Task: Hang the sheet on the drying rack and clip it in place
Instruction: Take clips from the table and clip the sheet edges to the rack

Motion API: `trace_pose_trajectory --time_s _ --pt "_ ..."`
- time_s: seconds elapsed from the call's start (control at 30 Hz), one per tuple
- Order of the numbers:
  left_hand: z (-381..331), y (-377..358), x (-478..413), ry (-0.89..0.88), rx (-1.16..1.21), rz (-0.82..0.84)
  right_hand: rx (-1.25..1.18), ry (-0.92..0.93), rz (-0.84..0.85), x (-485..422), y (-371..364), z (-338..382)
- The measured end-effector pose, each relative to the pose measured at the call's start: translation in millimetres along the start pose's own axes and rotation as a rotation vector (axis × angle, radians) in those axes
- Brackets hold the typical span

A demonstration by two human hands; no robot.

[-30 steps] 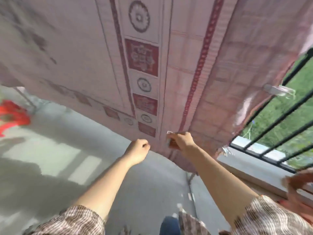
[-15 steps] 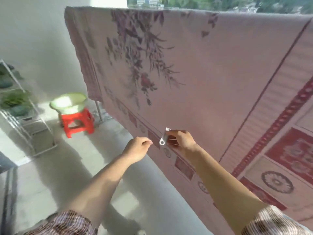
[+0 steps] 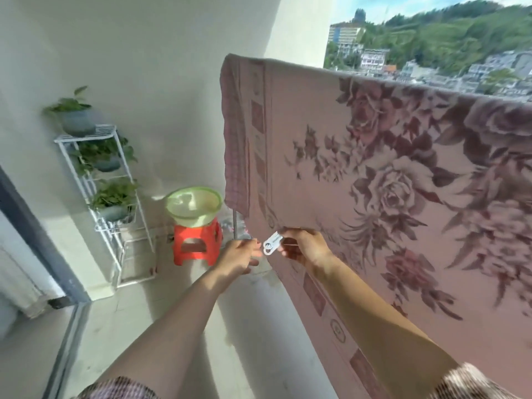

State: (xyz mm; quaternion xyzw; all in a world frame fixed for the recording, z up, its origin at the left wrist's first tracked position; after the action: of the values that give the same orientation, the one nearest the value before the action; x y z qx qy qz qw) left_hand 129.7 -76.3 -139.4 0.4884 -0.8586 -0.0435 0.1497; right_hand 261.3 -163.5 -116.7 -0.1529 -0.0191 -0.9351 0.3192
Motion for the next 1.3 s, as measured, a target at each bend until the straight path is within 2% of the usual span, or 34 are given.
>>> trace_pose_trajectory --time_s 0.13,0.27,0.43,0.83,1.0,1.17,1.3 --pt "-7 46 -106 0.052 0.061 -0.050 0.019 -0.012 0.033 -90 -83 12" --pt "-31 91 -213 0.114 0.109 -0.021 -0.001 -0.017 0.019 -185 -165 34" --pt "-72 136 -337 0.057 0.051 0.035 0.042 0.000 0.002 -282 -248 71" --pt "-98 161 -605 0.002 0.016 0.195 0.156 0.060 0.010 -510 -371 129" --pt "-112 163 -719 0.095 0.135 0.257 0.175 0.045 0.031 -609 -411 161" --pt "-125 169 -805 0.265 0.300 0.344 0.187 0.032 0.105 -681 -460 195" --pt "-126 170 -871 0.337 0.405 0.271 0.347 0.120 0.003 -723 -475 211"
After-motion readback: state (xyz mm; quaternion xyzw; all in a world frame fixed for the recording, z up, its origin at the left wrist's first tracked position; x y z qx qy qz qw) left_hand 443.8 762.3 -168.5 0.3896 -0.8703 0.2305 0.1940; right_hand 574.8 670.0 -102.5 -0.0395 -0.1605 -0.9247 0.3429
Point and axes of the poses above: each hand's wrist, its own x-axis away from the middle knuckle, its own y-axis out of the back of the hand, z = x × y, the point moved 7 cm from there along -x, towards the middle knuckle, and after that the axes turned 11 degrees about -z, right-handed, at the moved point
